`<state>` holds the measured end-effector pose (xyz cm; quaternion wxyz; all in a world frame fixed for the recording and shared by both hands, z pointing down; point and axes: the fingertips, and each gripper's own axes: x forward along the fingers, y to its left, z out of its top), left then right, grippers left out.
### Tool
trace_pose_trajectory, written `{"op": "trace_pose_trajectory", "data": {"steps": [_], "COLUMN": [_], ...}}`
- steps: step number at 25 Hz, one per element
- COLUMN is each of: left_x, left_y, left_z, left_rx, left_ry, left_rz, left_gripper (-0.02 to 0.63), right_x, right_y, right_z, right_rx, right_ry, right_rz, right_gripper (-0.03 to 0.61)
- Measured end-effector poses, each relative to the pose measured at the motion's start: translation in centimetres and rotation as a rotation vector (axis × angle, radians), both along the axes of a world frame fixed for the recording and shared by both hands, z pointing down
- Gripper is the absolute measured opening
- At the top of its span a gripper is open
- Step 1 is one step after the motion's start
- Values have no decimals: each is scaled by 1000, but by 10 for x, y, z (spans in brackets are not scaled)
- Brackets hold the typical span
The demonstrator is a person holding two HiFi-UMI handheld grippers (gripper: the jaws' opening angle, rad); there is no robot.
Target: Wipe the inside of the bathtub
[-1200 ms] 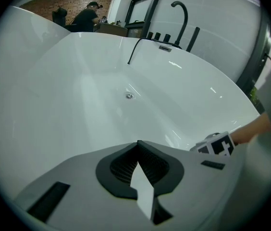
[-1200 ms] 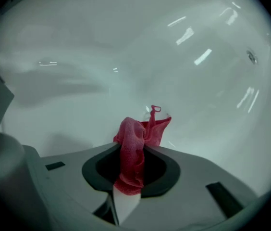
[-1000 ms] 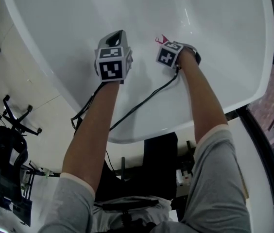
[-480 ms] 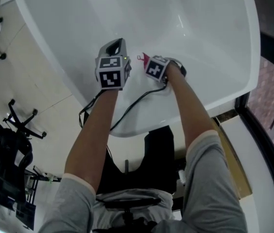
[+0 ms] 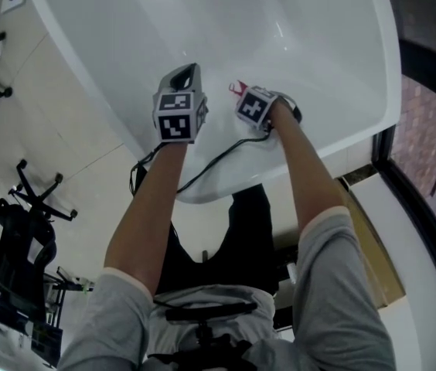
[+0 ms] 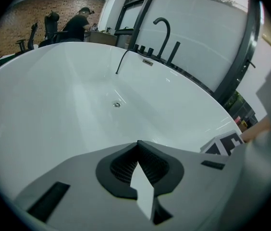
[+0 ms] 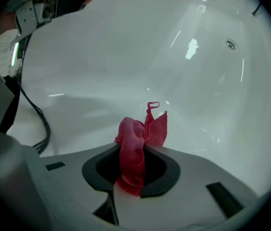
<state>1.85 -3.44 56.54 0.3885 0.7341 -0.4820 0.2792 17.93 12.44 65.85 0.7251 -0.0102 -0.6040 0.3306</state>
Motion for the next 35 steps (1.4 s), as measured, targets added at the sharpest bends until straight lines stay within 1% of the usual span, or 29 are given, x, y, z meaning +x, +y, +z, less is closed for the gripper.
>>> {"op": "trace_pose_trajectory", "data": {"steps": [3, 5, 7, 11, 12, 14, 17, 21, 24, 26, 27, 29, 33, 35], "left_x": [-2, -2, -3, -8, -9, -8, -5, 1, 1, -1, -1, -1, -4, -3], "left_y": [6, 9, 9, 11, 13, 16, 22, 30, 34, 37, 39, 40, 44, 47], "left_z": [-10, -18, -27, -40, -42, -47, -59, -82, -99, -108, -112, -121, -131, -133], "left_rx": [1, 5, 18, 44, 46, 48, 56, 70, 82, 87, 89, 98, 110, 105], "left_ry": [-5, -4, -1, 5, 6, 11, 19, 30, 37, 35, 34, 35, 40, 46], "left_rz": [15, 21, 25, 29, 30, 33, 43, 59, 73, 80, 83, 90, 94, 89], "left_gripper": [5, 5, 5, 5, 5, 5, 5, 5, 5, 5, 5, 5, 5, 5], "right_x": [-33, -42, -31, 24, 33, 37, 26, 0, -32, -47, -48, -33, 26, 46], "right_y": [28, 32, 24, -7, -12, -13, 0, 35, 62, 70, 68, 59, 34, 27], "right_z": [-18, -22, -21, -30, -34, -43, -56, -72, -90, -98, -101, -105, -110, -116], "right_rx": [-41, -21, 14, 94, 110, 133, 137, 67, 26, 42, 58, 84, 142, 156], "right_ry": [-63, -92, -79, 68, 85, 81, 61, 24, -23, -45, -46, -9, 134, 170], "right_rz": [-12, -33, -26, -29, -10, 36, 57, 54, 56, 32, 30, 41, 83, 121], "right_gripper": [86, 86, 86, 86, 86, 86, 86, 86, 86, 86, 86, 86, 87, 86]}}
